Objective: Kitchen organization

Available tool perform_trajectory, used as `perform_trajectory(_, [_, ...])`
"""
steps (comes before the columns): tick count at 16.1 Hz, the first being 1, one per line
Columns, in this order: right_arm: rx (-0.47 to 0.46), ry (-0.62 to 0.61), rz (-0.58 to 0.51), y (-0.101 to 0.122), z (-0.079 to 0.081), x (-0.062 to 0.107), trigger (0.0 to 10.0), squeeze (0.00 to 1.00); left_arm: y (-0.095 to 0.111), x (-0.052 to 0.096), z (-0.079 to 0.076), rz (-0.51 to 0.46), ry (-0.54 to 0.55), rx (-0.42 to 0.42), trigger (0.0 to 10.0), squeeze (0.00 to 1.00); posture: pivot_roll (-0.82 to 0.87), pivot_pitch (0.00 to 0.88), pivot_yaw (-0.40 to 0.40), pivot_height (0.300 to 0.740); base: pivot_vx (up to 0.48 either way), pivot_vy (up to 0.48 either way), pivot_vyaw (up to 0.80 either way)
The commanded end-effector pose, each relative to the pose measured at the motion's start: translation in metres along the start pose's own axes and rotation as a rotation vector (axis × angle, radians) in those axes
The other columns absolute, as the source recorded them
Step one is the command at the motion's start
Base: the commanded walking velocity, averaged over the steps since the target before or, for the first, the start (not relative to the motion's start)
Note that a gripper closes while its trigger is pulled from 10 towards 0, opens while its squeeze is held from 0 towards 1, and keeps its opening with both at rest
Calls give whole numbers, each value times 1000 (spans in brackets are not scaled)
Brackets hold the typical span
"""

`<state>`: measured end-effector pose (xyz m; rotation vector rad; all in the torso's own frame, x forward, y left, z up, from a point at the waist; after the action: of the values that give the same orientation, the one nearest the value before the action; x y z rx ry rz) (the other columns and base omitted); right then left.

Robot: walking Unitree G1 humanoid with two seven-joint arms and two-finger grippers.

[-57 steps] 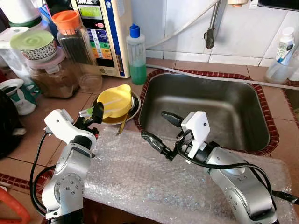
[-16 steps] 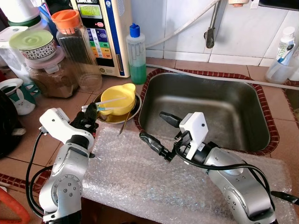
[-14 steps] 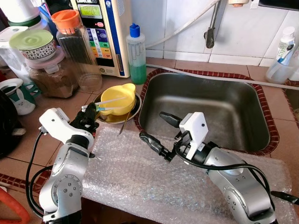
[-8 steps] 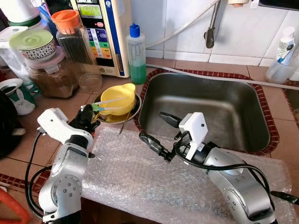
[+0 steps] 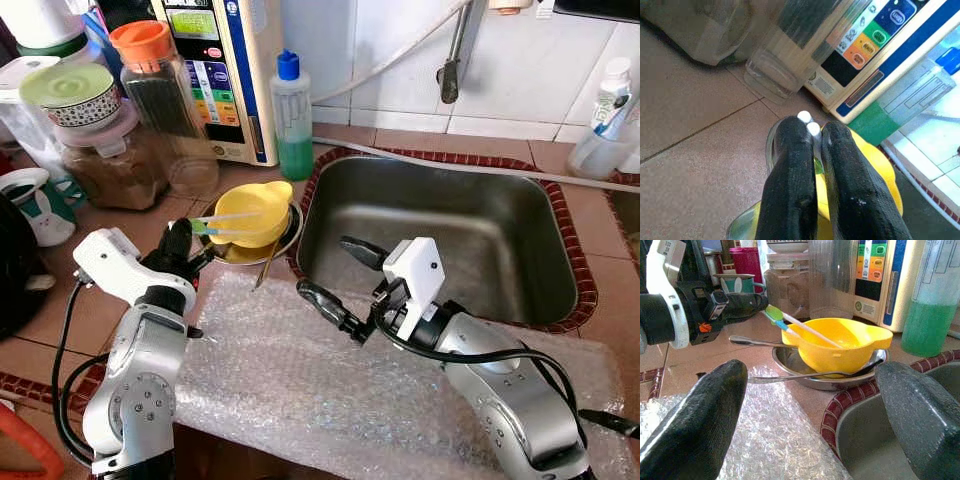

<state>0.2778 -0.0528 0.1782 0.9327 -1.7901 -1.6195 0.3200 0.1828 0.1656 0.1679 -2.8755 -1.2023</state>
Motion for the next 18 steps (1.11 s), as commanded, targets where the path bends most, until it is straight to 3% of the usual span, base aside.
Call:
perform_trajectory(1, [1, 16, -4, 1, 2, -1, 10000, 0, -2, 2, 8, 11, 35, -15, 0, 0, -192, 124, 87, 740, 0, 0, 0])
perform_trajectory(4, [0, 9, -7, 1, 1, -1, 10000, 0, 15, 1, -3, -73, -14, -52, 0, 0, -190, 124, 85, 740, 0, 0, 0])
perform_trajectory(11, [47, -65, -14, 3, -16, -3, 10000, 0, 47, -10, -34, -154, -133, -28, 0, 0, -189, 112, 86, 740, 0, 0, 0])
perform_trajectory(14, [95, -108, -11, 3, -27, -3, 10000, 0, 53, -12, -44, -154, -183, -5, 0, 0, -189, 110, 86, 740, 0, 0, 0])
perform_trajectory(18, [225, -147, 11, 3, -42, -5, 10000, 0, 39, -7, -76, -53, -335, 48, 0, 0, -191, 105, 88, 740, 0, 0, 0])
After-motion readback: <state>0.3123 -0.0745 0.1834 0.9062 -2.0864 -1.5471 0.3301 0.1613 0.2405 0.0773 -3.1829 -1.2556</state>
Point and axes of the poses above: a point about 5 cm out from each wrist's last joint towards the gripper, its own x axis pointing back from the gripper into the wrist, its own y axis along the axis of the wrist's last joint, z = x × y, the point moved 4 cm from there along -x, pointing out of the wrist towards the gripper, and after that the axes turned 3 degrees about x, right-handed, at the moved point
